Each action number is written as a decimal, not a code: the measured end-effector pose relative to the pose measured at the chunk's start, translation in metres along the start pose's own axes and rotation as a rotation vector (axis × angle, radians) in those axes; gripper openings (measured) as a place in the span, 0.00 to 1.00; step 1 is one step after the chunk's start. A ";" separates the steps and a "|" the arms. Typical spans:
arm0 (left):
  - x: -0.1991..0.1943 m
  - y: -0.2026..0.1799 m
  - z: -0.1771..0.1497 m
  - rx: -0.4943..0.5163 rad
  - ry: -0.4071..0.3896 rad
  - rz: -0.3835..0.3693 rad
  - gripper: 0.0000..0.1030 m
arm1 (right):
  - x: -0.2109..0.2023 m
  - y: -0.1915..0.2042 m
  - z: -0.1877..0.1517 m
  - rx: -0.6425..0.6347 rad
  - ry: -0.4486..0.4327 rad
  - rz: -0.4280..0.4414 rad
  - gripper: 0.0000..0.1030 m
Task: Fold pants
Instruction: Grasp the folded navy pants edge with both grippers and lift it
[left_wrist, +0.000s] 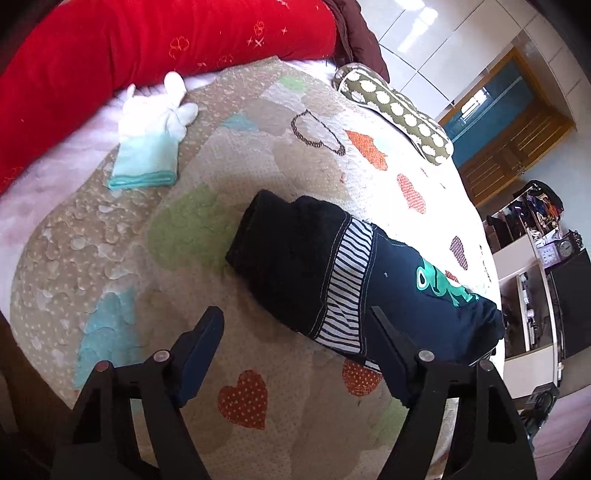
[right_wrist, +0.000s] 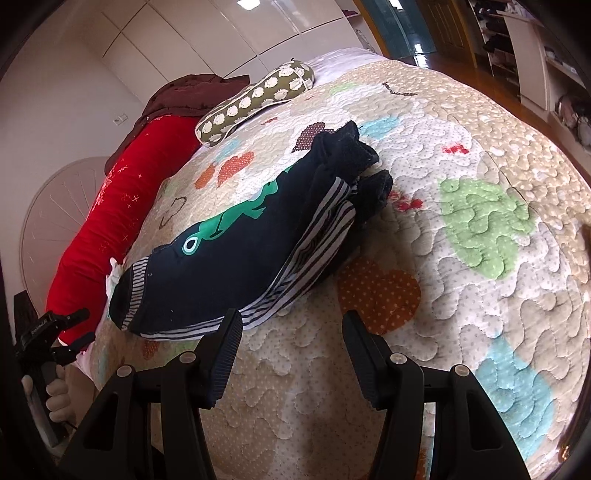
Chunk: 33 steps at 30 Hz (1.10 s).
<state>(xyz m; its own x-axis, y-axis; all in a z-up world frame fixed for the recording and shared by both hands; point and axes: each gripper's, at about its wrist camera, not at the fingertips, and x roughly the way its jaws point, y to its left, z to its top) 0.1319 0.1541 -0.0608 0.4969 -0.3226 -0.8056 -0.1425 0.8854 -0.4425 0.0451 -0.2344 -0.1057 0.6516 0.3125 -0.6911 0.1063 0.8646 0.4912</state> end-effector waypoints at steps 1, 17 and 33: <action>0.007 0.000 0.001 -0.011 0.023 -0.004 0.72 | 0.001 -0.002 0.001 0.009 0.001 -0.002 0.59; 0.050 -0.023 0.008 0.016 0.090 -0.013 0.35 | 0.002 -0.004 -0.015 0.000 0.001 0.010 0.60; -0.005 -0.054 0.023 0.042 -0.042 -0.089 0.03 | 0.087 0.065 -0.017 0.191 0.287 0.620 0.70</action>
<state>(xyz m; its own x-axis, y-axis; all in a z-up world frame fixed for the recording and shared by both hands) 0.1569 0.1158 -0.0241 0.5414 -0.3870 -0.7464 -0.0604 0.8676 -0.4936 0.0963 -0.1439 -0.1429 0.4136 0.8390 -0.3536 -0.0733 0.4178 0.9056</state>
